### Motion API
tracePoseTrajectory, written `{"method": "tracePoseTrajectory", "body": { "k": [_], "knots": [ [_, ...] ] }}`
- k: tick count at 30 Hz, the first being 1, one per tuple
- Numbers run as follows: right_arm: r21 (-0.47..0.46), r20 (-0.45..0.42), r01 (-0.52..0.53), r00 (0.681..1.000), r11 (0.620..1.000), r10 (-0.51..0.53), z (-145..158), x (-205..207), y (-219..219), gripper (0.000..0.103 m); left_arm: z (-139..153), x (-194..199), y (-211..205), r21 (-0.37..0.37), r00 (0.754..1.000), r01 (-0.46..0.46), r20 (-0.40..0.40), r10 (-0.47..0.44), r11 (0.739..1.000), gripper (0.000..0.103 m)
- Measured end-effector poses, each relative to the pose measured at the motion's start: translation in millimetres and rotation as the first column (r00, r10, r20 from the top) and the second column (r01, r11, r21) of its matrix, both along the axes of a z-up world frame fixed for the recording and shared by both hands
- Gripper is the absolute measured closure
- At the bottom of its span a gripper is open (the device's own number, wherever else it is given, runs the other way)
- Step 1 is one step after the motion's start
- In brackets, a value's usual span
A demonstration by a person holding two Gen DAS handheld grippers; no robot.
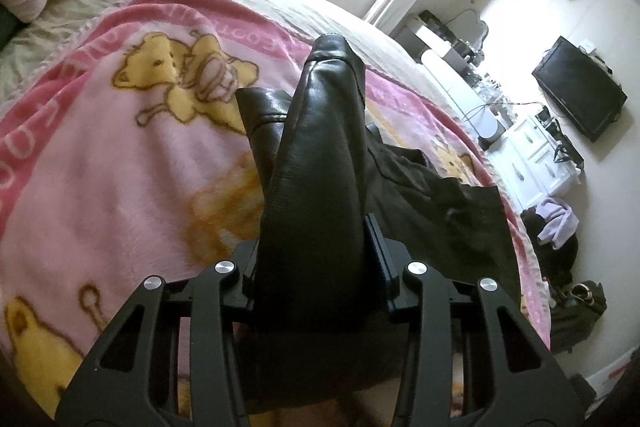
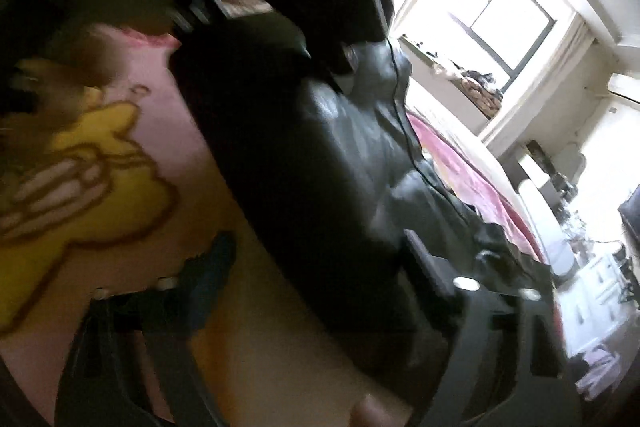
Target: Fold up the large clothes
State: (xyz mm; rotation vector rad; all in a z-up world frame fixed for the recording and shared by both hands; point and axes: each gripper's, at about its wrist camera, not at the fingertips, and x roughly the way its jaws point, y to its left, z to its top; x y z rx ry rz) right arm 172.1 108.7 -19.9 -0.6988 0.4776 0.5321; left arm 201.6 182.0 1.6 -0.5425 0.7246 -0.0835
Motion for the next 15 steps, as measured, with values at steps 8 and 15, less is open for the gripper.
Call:
{"method": "tracePoseTrajectory", "body": {
  "k": [8,15],
  "knots": [
    [0.19,0.022,0.068,0.997,0.979,-0.073,31,-1,-41,0.079,36,-7,-34,0.074,0.995,0.067,0.062,-0.072,0.995,0.069],
    [0.341,0.0,0.176,0.982,0.923,-0.187,59,-2,-96,0.083,76,-3,-92,0.182,0.978,0.156,0.107,-0.177,0.971,0.067]
  ]
}}
